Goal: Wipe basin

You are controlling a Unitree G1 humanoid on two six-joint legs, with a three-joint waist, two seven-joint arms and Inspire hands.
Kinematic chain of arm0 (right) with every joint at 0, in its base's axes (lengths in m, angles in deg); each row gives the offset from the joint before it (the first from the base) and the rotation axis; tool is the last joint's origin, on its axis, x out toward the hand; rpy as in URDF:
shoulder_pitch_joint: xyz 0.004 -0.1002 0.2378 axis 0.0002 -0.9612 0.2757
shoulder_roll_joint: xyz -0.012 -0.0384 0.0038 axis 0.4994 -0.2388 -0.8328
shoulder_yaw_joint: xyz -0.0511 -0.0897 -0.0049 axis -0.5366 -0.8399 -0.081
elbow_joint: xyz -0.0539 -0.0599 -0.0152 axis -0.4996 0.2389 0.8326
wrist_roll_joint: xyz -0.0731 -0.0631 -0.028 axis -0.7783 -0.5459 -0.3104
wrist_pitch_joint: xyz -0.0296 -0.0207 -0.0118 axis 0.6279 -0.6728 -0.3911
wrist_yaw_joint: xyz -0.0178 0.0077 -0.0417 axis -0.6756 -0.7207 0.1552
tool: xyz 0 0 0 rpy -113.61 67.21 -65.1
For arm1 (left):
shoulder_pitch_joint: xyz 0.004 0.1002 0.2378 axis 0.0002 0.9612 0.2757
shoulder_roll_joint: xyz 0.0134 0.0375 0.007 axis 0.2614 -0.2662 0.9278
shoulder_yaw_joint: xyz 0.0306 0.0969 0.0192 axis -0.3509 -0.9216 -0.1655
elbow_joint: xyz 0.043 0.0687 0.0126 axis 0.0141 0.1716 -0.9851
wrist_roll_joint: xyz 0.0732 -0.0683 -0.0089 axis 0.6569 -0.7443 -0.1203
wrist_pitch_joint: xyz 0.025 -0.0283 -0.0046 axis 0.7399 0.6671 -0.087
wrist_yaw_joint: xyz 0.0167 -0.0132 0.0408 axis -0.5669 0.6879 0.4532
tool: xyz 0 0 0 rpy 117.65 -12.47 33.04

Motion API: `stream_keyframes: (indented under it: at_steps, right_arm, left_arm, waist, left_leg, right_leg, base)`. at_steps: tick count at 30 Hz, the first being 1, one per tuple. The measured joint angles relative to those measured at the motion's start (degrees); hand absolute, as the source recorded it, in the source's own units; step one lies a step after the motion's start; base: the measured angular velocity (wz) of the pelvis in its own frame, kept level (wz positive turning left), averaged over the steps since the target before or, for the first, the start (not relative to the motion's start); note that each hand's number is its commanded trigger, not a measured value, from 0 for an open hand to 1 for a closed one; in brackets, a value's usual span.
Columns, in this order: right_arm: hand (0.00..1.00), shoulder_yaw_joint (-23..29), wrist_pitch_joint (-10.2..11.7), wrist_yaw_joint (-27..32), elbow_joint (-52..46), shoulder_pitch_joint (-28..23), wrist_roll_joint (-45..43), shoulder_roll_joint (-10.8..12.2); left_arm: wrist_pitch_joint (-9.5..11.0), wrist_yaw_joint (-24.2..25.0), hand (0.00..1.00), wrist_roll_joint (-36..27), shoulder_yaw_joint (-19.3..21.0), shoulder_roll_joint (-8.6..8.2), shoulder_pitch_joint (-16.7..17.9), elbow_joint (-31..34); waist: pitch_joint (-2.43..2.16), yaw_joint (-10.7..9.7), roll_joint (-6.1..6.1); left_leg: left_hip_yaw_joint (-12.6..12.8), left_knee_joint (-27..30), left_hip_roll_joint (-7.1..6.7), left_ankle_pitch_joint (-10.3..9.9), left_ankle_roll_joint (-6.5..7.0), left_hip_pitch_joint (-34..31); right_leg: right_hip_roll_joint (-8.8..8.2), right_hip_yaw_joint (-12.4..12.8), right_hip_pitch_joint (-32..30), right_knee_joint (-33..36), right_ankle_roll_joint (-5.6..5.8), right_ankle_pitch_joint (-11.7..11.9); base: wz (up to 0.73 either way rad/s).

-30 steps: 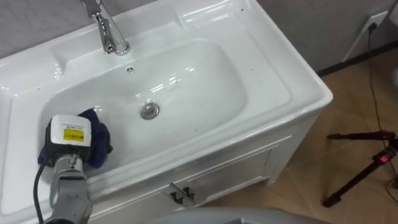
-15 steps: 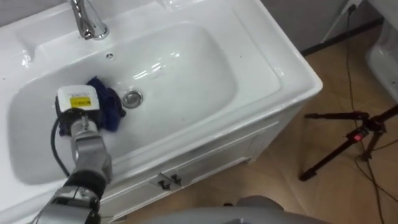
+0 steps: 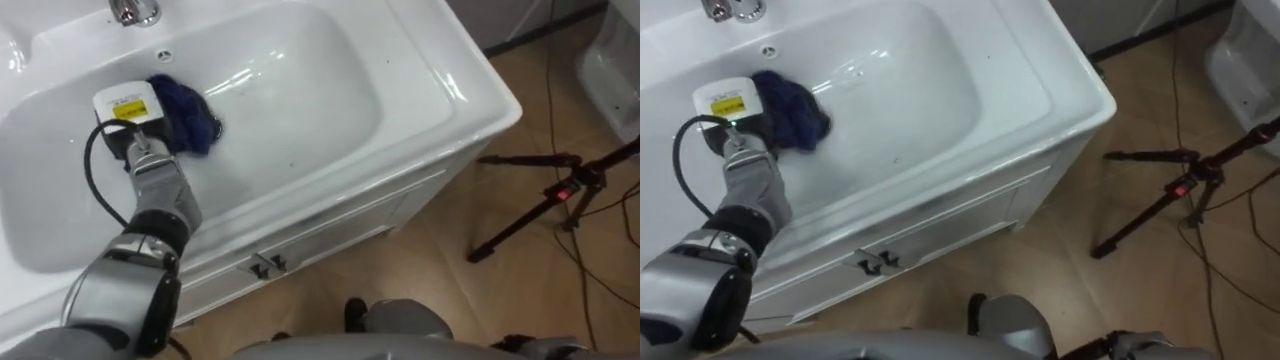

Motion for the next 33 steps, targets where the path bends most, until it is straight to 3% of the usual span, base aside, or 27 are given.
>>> stream_keyframes:
  at_steps: [5,13,14,17,23,33]
  right_arm:
    - [0.00,-3.4,0.0,-1.3,0.1,0.9,0.0,0.6]
    - [0.00,-6.1,0.0,-2.6,0.4,2.0,0.2,0.7]
    - [0.00,-6.8,0.0,-2.8,0.4,2.1,0.1,0.7]
    - [0.00,-7.8,0.0,-3.3,0.5,2.0,0.1,0.6]
    - [0.00,-9.4,0.0,-4.0,0.6,2.5,0.3,0.4]
    - [0.00,-9.8,0.1,-4.9,1.3,2.4,2.1,-0.9]
  left_arm:
    - [0.1,0.4,1.00,-2.4,-4.8,-3.82,-4.0,0.2]
    - [0.3,3.7,1.00,-5.3,-11.3,-6.32,-6.2,5.8]
    - [0.2,4.5,1.00,-5.8,-12.3,-6.35,-6.2,6.7]
    - [0.2,5.7,1.00,-7.2,-15.9,-6.39,-6.3,8.1]
    - [0.2,11.5,1.00,-8.9,-19.1,-6.43,-6.3,15.2]
    - [0.0,16.0,1.00,-8.9,-22.6,-6.48,-6.3,20.7]
  waist:
    - [0.03,-2.2,0.08]
    - [-0.04,-4.4,0.69]
    - [-0.23,-5.0,1.30]
    - [-0.02,-5.4,1.65]
    - [0.31,-5.4,3.23]
    - [0.27,-5.3,4.42]
  left_leg:
    - [0.9,0.1,-0.39,0.6,0.85,-2.2]
    - [1.1,0.4,-1.08,0.9,1.40,-3.6]
    - [1.1,0.4,-1.19,0.9,1.41,-3.6]
    - [1.1,0.4,-1.20,0.9,1.42,-3.4]
    - [1.0,0.4,-1.81,1.1,1.64,-4.1]
    - [1.0,0.4,-2.78,1.2,1.83,-4.0]
  right_leg:
    - [-0.52,-0.2,-1.4,-0.7,0.33,1.4]
    - [-1.35,-0.1,-2.6,-0.4,0.74,1.8]
    - [-1.53,-0.4,-2.4,-0.6,0.91,1.9]
    - [-1.94,-0.9,-1.8,-0.7,1.30,1.7]
    - [-2.79,-2.3,-1.8,-0.9,1.95,1.5]
    - [-3.79,-3.0,-1.1,-1.6,3.04,1.1]
  base:
    - [0.03]
    - [0.02]
    - [0.15]
    - [0.13]
    - [0.13]
    - [0.07]
